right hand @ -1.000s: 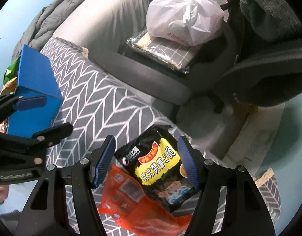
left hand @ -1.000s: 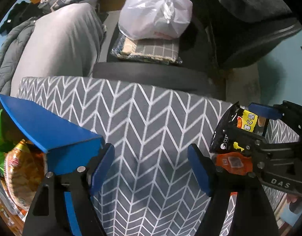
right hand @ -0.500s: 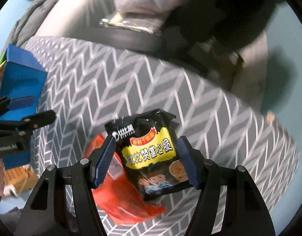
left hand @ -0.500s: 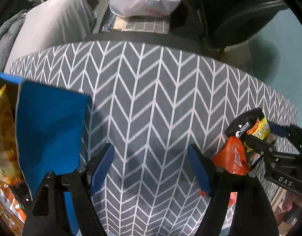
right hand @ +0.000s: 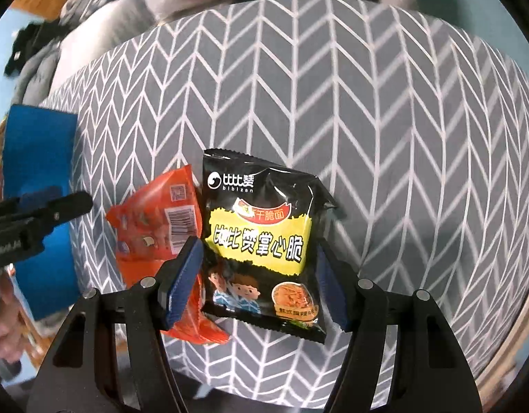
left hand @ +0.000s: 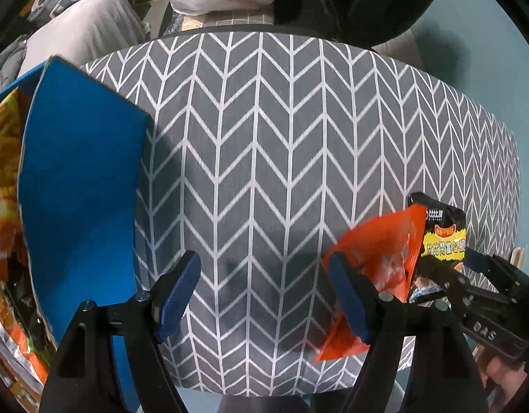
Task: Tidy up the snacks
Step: 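Grasp the orange candy bag with the left tool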
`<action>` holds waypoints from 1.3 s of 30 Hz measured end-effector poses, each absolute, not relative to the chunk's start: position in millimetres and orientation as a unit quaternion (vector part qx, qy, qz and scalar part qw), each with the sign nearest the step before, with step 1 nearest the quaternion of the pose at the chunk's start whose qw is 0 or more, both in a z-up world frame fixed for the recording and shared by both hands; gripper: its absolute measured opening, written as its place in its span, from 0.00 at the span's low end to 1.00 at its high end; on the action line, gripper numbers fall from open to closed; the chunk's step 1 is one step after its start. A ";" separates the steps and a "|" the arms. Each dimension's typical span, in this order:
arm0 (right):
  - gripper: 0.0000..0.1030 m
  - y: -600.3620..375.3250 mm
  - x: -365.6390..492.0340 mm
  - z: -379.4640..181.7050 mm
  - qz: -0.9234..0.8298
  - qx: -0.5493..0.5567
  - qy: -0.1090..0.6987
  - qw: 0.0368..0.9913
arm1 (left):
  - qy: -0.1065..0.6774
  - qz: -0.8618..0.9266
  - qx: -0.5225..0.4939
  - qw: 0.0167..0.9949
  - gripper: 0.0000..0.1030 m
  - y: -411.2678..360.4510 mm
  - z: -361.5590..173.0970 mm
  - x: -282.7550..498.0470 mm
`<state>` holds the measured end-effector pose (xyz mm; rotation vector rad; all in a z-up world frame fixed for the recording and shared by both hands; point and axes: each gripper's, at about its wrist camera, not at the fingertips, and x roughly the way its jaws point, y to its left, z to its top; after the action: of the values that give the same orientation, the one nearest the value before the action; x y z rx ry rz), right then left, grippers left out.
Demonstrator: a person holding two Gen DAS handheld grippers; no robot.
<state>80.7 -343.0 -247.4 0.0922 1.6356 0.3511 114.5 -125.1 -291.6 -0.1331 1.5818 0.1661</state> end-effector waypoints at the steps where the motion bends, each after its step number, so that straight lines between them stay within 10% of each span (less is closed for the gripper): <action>1: 0.65 -343.2 79.4 -247.1 0.146 0.046 0.723 0.674 | 0.710 0.073 -0.062 0.698 0.76 -126.2 -290.1 110.1; 39: 0.76 -469.5 39.4 -235.5 0.090 0.105 0.710 0.690 | 0.746 0.073 -0.069 0.658 0.91 -327.6 -366.3 51.8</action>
<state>39.4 -469.5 -235.5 0.2352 1.5880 0.2009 51.8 -327.6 -366.3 -0.1563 1.6894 0.1657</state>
